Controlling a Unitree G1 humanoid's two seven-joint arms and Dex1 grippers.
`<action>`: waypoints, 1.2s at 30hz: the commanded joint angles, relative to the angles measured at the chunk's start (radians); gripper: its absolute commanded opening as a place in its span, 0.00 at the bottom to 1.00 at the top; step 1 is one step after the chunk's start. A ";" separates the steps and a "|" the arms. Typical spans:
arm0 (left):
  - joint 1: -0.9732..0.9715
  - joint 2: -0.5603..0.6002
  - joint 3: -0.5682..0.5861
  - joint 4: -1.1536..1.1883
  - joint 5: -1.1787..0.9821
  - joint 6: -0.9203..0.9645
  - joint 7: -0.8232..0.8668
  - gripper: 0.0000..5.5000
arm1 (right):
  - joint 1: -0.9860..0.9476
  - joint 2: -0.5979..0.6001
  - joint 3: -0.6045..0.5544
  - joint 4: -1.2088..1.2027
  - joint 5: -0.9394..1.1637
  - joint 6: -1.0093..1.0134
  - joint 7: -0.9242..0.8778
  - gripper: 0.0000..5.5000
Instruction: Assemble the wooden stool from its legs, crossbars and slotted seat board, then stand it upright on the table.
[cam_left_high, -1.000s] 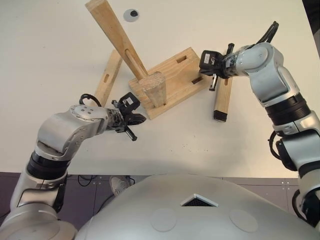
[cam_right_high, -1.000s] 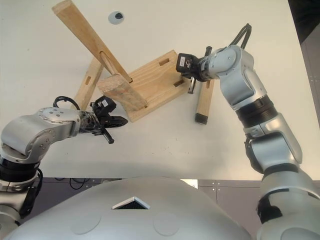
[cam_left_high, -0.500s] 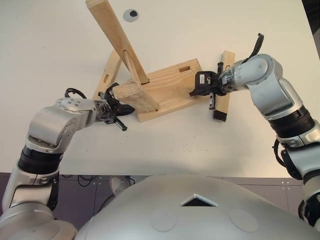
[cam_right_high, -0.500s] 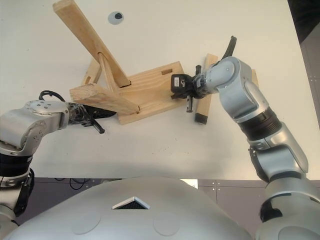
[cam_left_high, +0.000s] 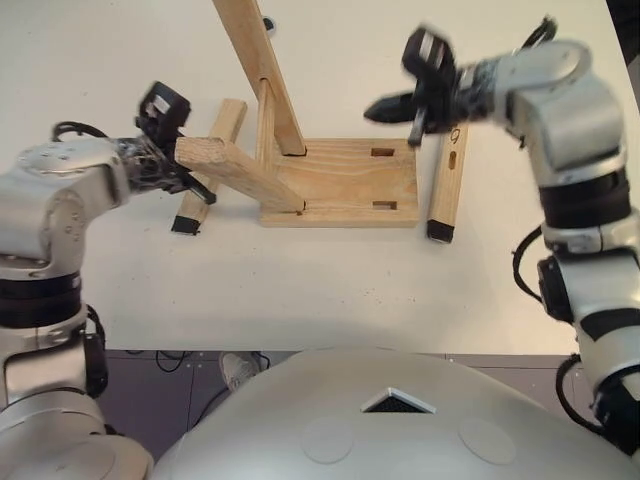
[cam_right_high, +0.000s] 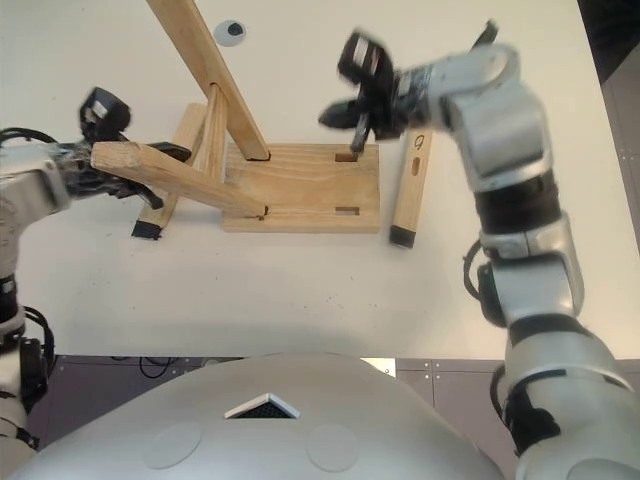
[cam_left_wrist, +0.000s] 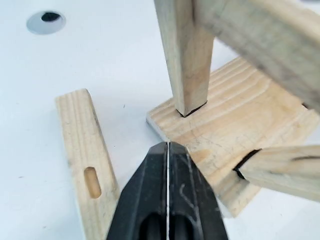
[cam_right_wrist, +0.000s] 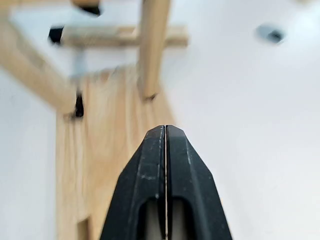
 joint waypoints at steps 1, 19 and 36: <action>0.107 0.124 -0.008 -0.132 -0.057 0.024 -0.114 0.00 | -0.051 0.052 0.033 0.286 -0.096 -0.165 -0.133 0.00; 0.169 -0.062 -0.388 -0.116 0.094 -0.037 0.070 0.00 | 0.107 -0.038 0.191 0.263 -0.226 -0.291 0.041 0.00; -0.195 -0.454 -0.388 0.440 0.282 -0.261 0.166 0.00 | 0.313 0.016 0.188 -0.155 -0.158 -0.002 -0.086 0.00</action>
